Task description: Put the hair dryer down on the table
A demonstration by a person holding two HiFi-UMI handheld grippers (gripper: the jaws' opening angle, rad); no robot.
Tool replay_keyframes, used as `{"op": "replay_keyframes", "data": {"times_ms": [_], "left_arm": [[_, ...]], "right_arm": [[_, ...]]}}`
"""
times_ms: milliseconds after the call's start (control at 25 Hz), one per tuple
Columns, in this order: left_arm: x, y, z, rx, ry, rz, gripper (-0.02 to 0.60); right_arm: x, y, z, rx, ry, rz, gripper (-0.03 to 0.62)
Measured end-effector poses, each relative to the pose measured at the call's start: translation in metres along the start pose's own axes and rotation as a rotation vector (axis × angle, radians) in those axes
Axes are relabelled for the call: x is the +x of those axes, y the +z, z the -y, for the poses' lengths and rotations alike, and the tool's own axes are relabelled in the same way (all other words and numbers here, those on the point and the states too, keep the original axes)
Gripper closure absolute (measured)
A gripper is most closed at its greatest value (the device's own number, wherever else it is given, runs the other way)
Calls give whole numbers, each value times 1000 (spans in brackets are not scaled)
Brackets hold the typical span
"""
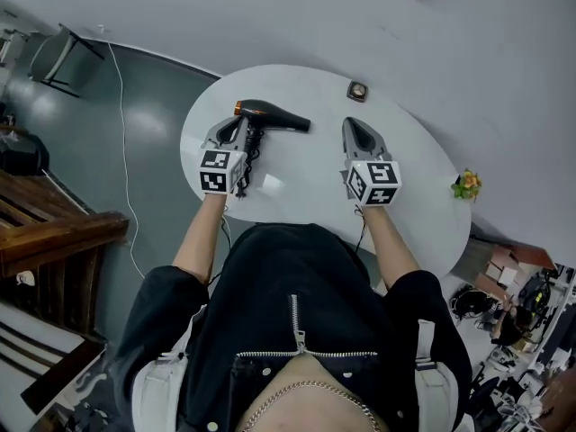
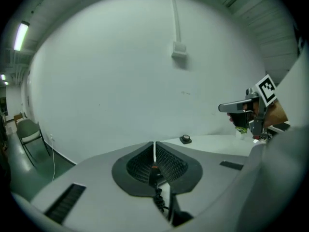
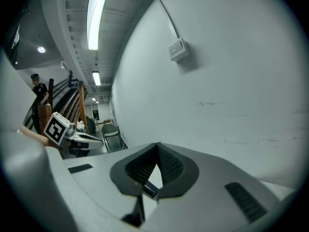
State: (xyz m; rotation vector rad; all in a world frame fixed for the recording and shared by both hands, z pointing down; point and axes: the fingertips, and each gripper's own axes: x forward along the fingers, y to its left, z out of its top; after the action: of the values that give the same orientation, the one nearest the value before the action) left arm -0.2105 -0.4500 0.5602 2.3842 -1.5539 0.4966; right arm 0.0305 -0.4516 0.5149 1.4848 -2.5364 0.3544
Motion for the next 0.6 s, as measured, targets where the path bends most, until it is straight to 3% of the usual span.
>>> {"op": "replay_keyframes", "data": {"times_ms": [160,360,600], "left_arm": [[-19,44,3,64,2,107,552],[-39,85,-4,84,13,207,552],[-45,79,-14,49,27,213,552]], "right_arm": [[1,16,-3,-15,4,56,591],[0,38,-4,-39,-2,117,591],[-1,36,-6,-45,-8,121,591]]}}
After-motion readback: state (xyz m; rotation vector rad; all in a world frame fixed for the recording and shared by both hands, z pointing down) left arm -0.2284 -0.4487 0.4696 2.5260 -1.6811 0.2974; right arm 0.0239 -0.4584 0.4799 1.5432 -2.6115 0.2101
